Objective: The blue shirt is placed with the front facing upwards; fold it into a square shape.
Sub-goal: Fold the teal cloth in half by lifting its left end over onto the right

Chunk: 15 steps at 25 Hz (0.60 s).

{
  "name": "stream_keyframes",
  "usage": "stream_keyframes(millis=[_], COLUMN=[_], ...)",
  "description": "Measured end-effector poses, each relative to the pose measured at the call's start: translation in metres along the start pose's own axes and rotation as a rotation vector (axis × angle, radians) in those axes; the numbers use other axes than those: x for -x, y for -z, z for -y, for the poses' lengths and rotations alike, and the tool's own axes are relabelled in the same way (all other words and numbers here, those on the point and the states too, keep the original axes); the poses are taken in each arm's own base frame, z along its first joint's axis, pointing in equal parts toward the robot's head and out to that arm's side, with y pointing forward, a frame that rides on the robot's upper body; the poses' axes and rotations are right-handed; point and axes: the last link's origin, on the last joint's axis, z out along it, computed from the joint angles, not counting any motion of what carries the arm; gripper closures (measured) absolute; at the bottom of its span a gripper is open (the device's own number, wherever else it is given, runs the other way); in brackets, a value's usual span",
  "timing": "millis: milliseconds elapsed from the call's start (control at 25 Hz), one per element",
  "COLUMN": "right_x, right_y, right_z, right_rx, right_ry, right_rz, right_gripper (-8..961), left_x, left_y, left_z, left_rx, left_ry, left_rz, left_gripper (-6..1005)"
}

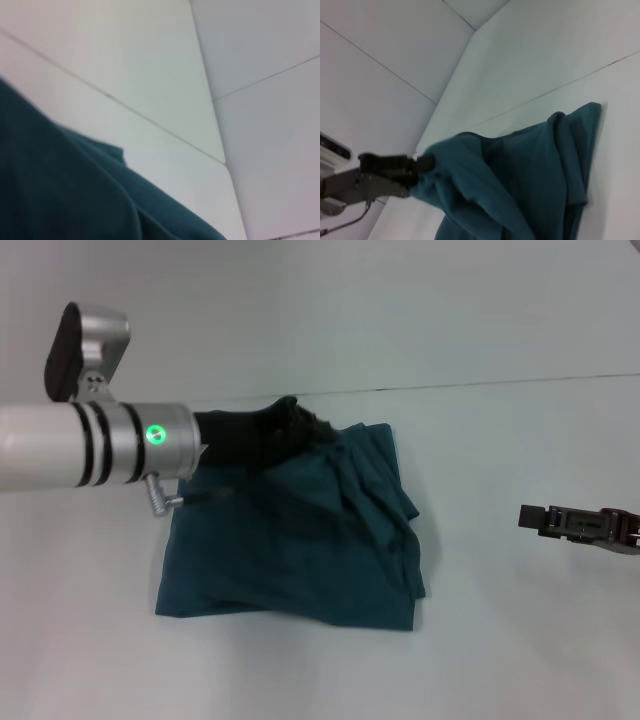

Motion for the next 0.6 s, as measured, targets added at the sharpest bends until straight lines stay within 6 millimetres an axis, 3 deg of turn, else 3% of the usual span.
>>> stream_keyframes(millis=[600], right_x=[-0.002], right_y=[-0.003], right_z=[0.001], right_rx=[-0.010], right_ry=[0.001], right_rz=[-0.016], right_gripper=[134], left_x=[-0.008], left_y=[-0.022], left_z=[-0.010], left_rx=[-0.035], left_ry=[-0.101], left_rz=[-0.039], left_gripper=[926])
